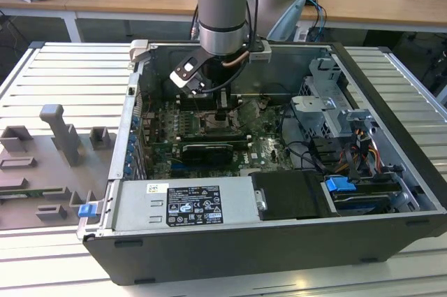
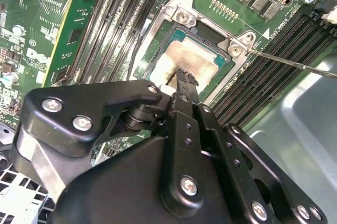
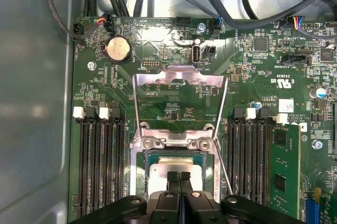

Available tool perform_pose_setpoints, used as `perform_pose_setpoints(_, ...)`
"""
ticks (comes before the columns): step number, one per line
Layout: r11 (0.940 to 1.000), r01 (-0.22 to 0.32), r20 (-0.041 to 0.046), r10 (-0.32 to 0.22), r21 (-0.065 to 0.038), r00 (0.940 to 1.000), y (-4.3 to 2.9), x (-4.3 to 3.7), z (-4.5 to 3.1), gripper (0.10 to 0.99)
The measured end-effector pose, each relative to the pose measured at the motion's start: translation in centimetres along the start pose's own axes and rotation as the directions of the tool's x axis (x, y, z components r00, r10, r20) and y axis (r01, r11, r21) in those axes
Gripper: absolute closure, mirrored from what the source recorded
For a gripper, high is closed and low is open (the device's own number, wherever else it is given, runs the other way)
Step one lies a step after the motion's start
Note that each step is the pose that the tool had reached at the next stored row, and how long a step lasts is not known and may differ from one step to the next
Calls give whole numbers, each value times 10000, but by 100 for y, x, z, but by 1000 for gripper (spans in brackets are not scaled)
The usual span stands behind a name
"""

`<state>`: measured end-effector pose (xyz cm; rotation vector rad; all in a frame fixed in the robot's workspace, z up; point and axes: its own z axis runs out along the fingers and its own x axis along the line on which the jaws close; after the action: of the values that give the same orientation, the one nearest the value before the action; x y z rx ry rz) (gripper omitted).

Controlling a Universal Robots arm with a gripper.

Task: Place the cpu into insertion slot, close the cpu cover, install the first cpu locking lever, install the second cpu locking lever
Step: 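Close the cpu cover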

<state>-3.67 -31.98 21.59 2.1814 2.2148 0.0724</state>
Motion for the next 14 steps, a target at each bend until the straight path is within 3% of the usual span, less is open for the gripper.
perform_pose_setpoints(7, 10000, -1, -4, 1, 28, 10000, 39, 0, -17, 980)
perform_pose_setpoints(14, 10000, -1, -5, 1, 28, 10000, 47, 1, -167, 980)
